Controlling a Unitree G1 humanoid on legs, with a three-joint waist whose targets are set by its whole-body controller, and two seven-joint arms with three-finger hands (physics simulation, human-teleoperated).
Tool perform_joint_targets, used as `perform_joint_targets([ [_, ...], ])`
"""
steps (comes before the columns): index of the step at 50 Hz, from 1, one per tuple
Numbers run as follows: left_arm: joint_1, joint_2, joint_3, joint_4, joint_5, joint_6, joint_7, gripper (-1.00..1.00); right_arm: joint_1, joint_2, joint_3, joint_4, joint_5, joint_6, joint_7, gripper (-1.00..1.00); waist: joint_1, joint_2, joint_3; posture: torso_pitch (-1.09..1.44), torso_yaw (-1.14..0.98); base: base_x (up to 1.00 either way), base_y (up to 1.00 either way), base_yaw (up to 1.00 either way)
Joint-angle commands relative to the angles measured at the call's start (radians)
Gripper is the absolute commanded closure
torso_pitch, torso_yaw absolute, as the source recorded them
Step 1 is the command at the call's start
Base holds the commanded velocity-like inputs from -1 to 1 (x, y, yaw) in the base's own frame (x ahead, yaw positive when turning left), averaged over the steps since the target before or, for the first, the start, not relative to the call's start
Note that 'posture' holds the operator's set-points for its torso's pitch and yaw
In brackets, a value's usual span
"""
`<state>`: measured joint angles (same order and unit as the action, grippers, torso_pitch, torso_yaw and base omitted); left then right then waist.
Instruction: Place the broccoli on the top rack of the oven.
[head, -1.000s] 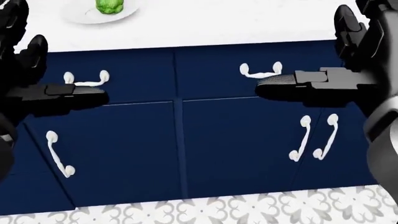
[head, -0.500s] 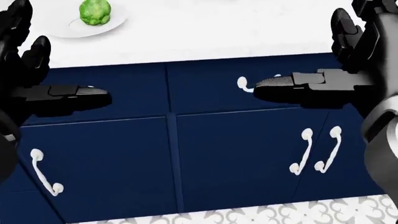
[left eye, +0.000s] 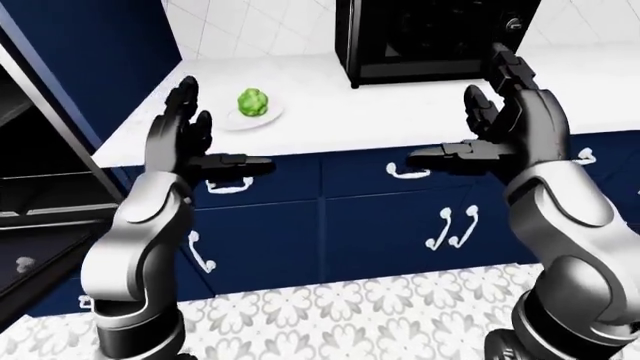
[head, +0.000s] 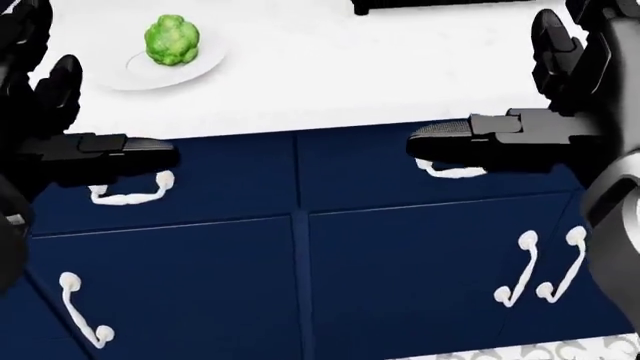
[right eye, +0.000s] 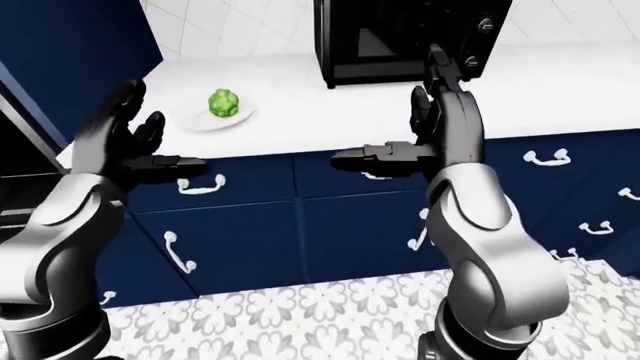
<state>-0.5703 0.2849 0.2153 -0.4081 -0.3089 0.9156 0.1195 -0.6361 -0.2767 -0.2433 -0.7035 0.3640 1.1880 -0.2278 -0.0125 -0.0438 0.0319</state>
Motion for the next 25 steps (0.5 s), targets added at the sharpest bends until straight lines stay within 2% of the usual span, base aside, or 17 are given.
perform_joint_targets([
  [1, -0.034, 0.019, 0.029, -0.041, 0.009, -0.032, 0.008, -1.0, -0.036, -0.006, 0.004, -0.033, 0.007, -0.032, 0.005, -1.0, 0.008, -0.002, -0.024, 0.0, 0.0, 0.13, 0.3, 0.0],
  [4, -0.034, 0.019, 0.029, -0.043, 0.009, -0.03, 0.009, -1.0, -0.038, -0.006, 0.002, -0.036, 0.009, -0.027, 0.005, -1.0, 0.004, 0.029, -0.008, 0.0, 0.0, 0.13, 0.3, 0.0],
  [6, -0.032, 0.019, 0.029, -0.044, 0.009, -0.029, 0.008, -1.0, -0.038, -0.006, 0.0, -0.038, 0.01, -0.024, 0.004, -1.0, -0.001, 0.063, -0.009, 0.0, 0.0, 0.14, 0.33, 0.0],
  [7, -0.034, 0.019, 0.029, -0.047, 0.009, -0.025, 0.009, -1.0, -0.038, -0.007, 0.001, -0.037, 0.01, -0.026, 0.005, -1.0, -0.004, 0.09, -0.014, 0.0, 0.0, 0.13, 0.33, 0.0],
  [8, -0.031, 0.019, 0.029, -0.041, 0.011, -0.033, 0.007, -1.0, -0.041, -0.006, 0.0, -0.04, 0.011, -0.02, 0.002, -1.0, -0.005, 0.133, -0.029, 0.0, 0.0, 0.13, 0.32, 0.0],
  [9, -0.03, 0.019, 0.028, -0.04, 0.012, -0.034, 0.006, -1.0, -0.039, -0.006, -0.001, -0.038, 0.011, -0.024, 0.003, -1.0, 0.0, 0.124, -0.031, 0.0, 0.0, 0.13, 0.32, 0.0],
  [11, -0.031, 0.018, 0.028, -0.035, 0.013, -0.039, 0.005, -1.0, -0.037, -0.007, 0.001, -0.035, 0.01, -0.029, 0.005, -1.0, 0.002, 0.119, -0.013, 0.0, 0.0, 0.13, 0.32, 0.0],
  [14, -0.032, 0.019, 0.027, -0.028, 0.015, -0.044, 0.002, -1.0, -0.038, -0.008, 0.002, -0.034, 0.01, -0.03, 0.004, -1.0, 0.008, 0.083, -0.016, 0.0, 0.0, 0.13, 0.32, 0.0],
  [18, -0.034, 0.018, 0.028, -0.034, 0.013, -0.036, 0.004, -1.0, -0.043, -0.007, -0.001, -0.039, 0.013, -0.021, 0.002, -1.0, 0.012, 0.044, -0.008, 0.0, 0.0, 0.13, 0.32, 0.0],
  [22, -0.036, 0.019, 0.028, -0.035, 0.013, -0.033, 0.004, -1.0, -0.045, -0.008, -0.002, -0.039, 0.015, -0.02, 0.002, -1.0, 0.02, -0.025, -0.013, 0.0, 0.0, 0.13, 0.32, 0.0],
  [23, -0.036, 0.019, 0.028, -0.036, 0.013, -0.033, 0.004, -1.0, -0.046, -0.008, -0.002, -0.039, 0.016, -0.019, 0.001, -1.0, 0.008, 0.012, -0.015, 0.0, 0.0, 0.13, 0.33, 0.0],
  [24, -0.036, 0.019, 0.028, -0.037, 0.013, -0.03, 0.005, -1.0, -0.042, -0.008, -0.002, -0.036, 0.015, -0.025, 0.003, -1.0, 0.015, -0.012, -0.017, 0.0, 0.0, 0.13, 0.31, 0.0],
  [25, -0.037, 0.018, 0.028, -0.041, 0.012, -0.027, 0.006, -1.0, -0.045, -0.008, -0.003, -0.038, 0.017, -0.02, 0.001, -1.0, 0.012, -0.014, -0.021, 0.0, 0.0, 0.13, 0.31, 0.0],
])
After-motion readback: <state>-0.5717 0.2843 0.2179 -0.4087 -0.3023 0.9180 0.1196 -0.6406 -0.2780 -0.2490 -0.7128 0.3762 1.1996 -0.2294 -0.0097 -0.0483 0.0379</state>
